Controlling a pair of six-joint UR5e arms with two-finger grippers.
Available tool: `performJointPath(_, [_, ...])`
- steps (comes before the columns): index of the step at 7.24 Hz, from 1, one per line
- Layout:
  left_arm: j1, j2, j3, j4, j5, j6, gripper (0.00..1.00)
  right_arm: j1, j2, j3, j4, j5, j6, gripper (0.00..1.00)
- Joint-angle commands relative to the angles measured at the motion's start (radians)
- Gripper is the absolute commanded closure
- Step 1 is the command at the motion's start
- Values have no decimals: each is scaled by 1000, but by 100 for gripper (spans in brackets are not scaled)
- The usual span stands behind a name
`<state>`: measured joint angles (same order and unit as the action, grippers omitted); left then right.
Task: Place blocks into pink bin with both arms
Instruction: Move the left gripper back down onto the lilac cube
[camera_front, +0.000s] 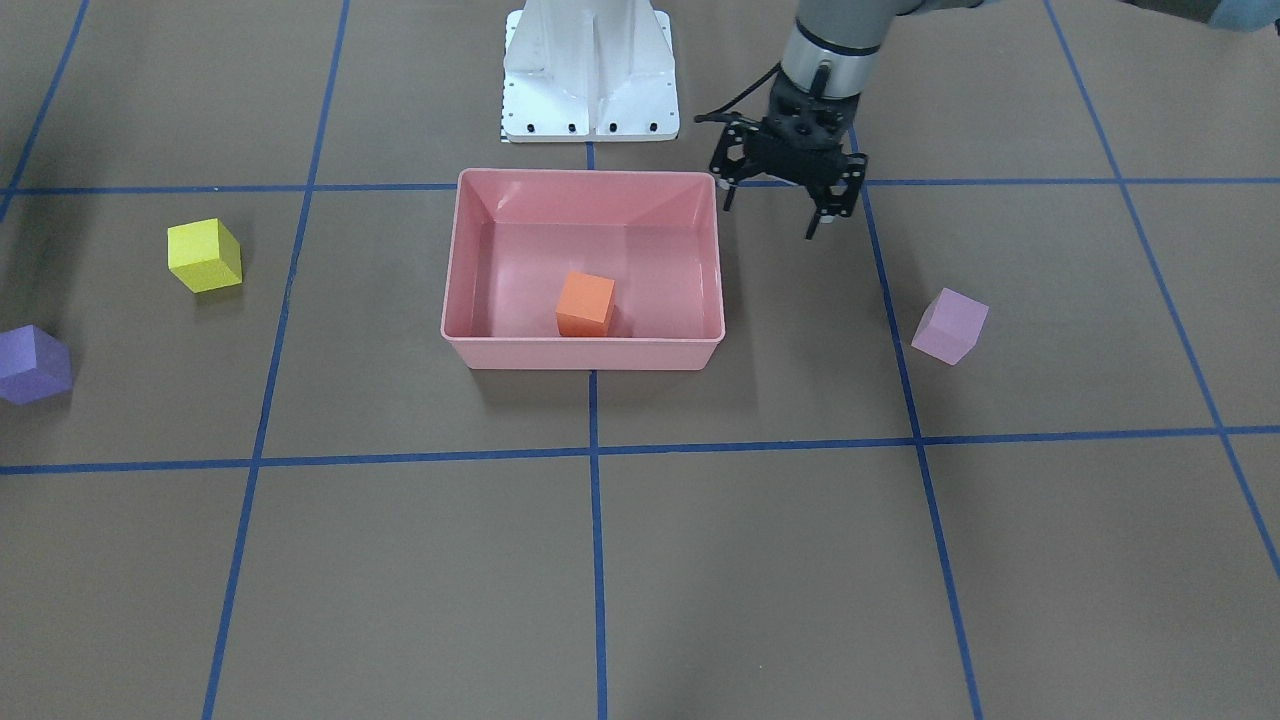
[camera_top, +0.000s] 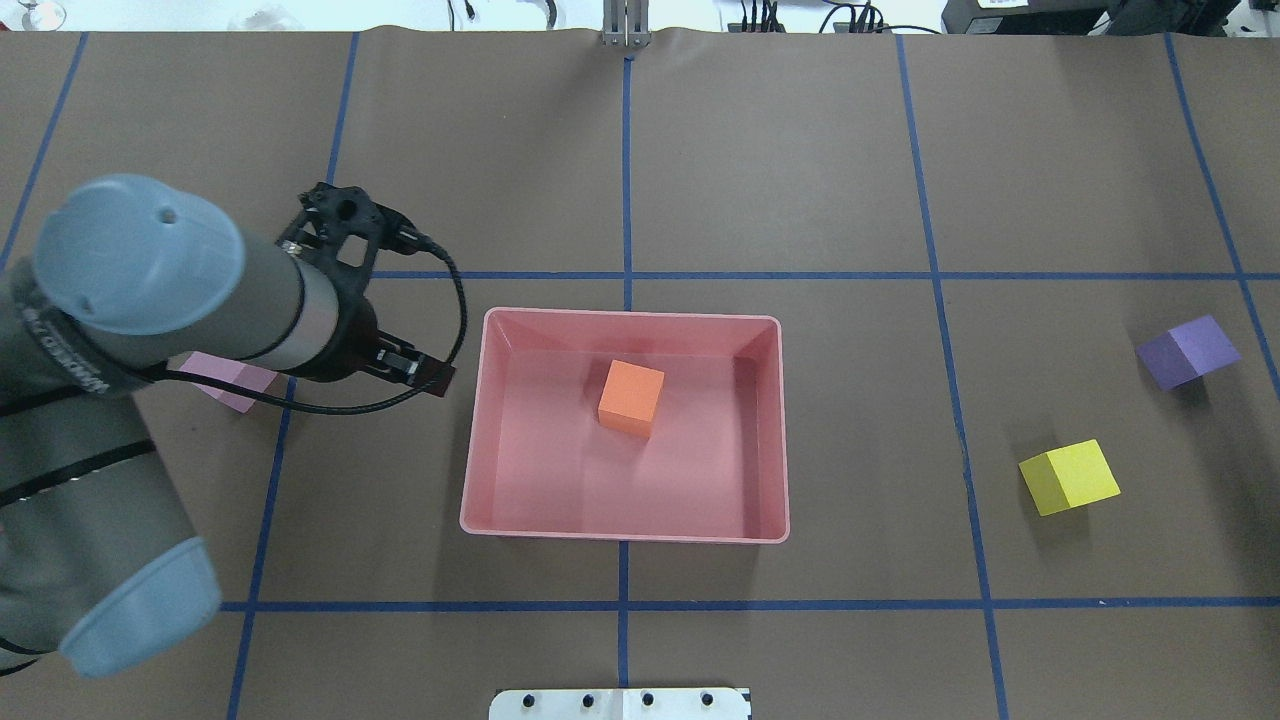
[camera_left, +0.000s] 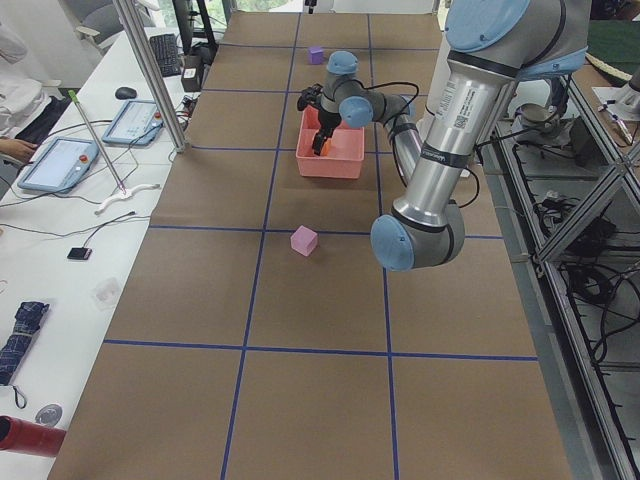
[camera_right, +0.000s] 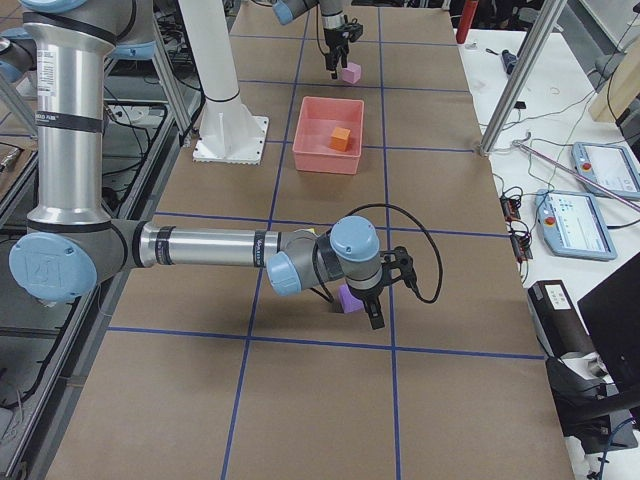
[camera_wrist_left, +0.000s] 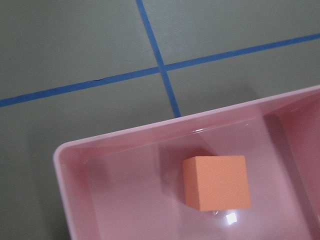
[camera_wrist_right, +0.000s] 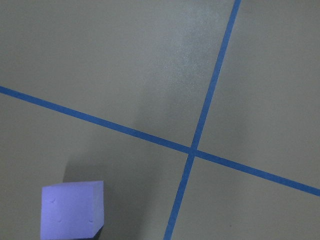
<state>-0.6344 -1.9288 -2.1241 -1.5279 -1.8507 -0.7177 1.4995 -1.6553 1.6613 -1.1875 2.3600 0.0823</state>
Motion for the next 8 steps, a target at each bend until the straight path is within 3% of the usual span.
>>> performJointPath(1, [-120, 177, 24, -142, -42, 189, 0, -30, -6, 25, 35, 12, 77, 0])
performJointPath(2, [-163, 203, 86, -217, -126, 198, 0, -30, -11, 23, 48, 13, 80, 0])
performJointPath(8, [-196, 255, 363, -519, -139, 143, 0, -30, -12, 18, 48, 10, 80, 0])
